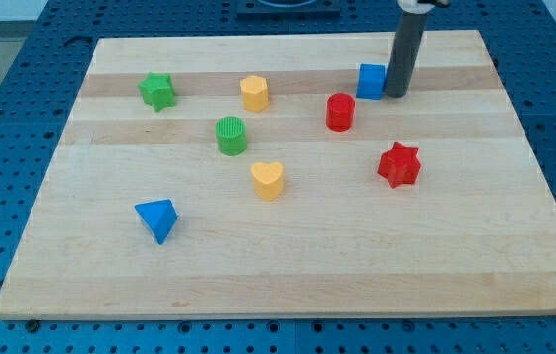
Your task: Push the blue cube into the green star
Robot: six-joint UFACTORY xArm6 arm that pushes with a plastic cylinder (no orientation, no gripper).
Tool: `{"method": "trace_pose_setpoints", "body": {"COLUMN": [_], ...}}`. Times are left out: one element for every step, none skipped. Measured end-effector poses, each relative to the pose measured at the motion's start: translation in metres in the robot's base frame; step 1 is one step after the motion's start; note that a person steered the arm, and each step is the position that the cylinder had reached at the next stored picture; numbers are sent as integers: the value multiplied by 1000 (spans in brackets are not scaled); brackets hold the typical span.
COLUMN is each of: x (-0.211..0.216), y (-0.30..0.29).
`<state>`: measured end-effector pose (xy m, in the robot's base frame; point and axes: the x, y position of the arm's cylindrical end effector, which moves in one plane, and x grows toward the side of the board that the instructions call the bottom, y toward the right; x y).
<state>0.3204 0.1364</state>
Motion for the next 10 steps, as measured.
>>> {"method": "trace_pose_setpoints", "body": {"x": [-7, -27, -47, -53, -53, -31, -26, -26, -13, -1], "y": [-3, 8, 8, 4, 60, 84, 51, 1, -1, -11]}}
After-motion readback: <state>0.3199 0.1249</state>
